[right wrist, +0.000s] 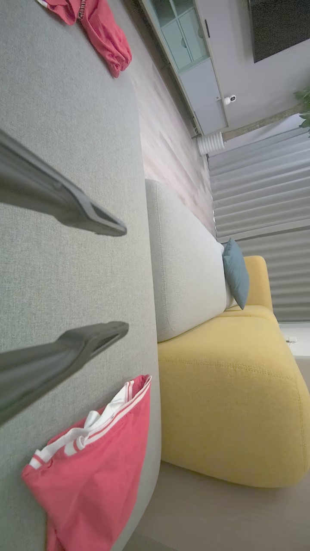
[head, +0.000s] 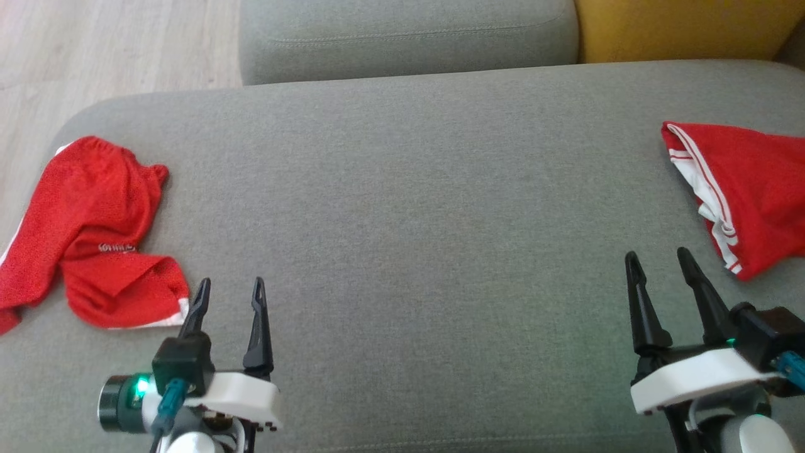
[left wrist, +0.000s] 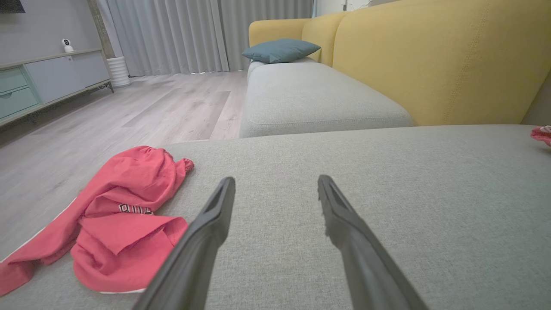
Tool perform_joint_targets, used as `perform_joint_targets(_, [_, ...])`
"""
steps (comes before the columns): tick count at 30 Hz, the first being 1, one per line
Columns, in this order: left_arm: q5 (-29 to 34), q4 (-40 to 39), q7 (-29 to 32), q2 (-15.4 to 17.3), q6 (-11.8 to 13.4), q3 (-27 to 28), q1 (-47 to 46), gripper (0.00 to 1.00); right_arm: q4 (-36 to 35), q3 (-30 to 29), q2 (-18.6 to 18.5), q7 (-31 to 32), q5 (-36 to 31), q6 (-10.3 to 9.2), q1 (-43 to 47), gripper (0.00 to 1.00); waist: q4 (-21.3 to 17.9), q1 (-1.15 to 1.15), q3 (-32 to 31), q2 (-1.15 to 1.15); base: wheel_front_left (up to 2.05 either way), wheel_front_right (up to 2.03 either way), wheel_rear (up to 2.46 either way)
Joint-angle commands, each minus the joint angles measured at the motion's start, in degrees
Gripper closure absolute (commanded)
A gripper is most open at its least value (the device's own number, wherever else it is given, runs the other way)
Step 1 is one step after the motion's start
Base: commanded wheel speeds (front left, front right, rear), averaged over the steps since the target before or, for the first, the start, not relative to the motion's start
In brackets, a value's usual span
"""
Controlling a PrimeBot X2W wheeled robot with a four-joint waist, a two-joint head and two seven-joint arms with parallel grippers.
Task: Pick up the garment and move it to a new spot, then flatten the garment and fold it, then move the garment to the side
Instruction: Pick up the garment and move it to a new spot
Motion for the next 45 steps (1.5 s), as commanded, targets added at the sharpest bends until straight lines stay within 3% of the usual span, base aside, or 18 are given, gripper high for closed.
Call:
perform_joint_targets(1, [-0.4,-1.7,-0.5,1.1,0.3,2.4,-2.9,0.00,-2.5,1.3,-0.2,0.1,-0.3,0.21,-1.5,0.00,0.5,0.00,0.2,0.00,0.00,0.00,0.00])
perform_joint_targets(9, [-0.1,-2.0,-0.6,0.7,-0.1,2.7,-5.3,0.00,-4.5,1.3,-0.3,0.6,-0.8,0.21,-1.9,0.00,4.9,0.00,1.8,0.00,0.00,0.00,0.00])
perform_joint_targets(19, [0.8,-2.0,-0.7,-1.3,-1.8,5.6,-8.1,0.00,-8.4,2.9,-1.6,2.6,-1.0,0.21,-3.3,0.00,15.9,0.00,3.2,0.00,0.00,0.00,0.00])
perform_joint_targets(26, [2.5,-2.7,-0.7,-2.4,-3.2,8.0,-7.5,0.00,-9.4,3.2,-2.0,3.4,-1.0,0.21,-3.6,0.00,20.5,0.00,3.6,0.00,0.00,0.00,0.00])
perform_joint_targets(38, [4.2,0.2,-0.7,-5.5,-6.3,11.5,-10.2,0.00,-11.4,3.6,-3.6,5.1,-1.3,0.21,-5.6,0.00,20.5,0.00,8.7,0.00,0.00,0.00,0.00])
perform_joint_targets(45, [1.6,13.3,-0.7,-7.8,-10.0,13.4,-20.6,0.00,-14.7,3.0,-6.7,7.9,-1.1,0.21,-8.5,0.00,18.6,0.00,17.6,0.00,0.00,0.00,0.00])
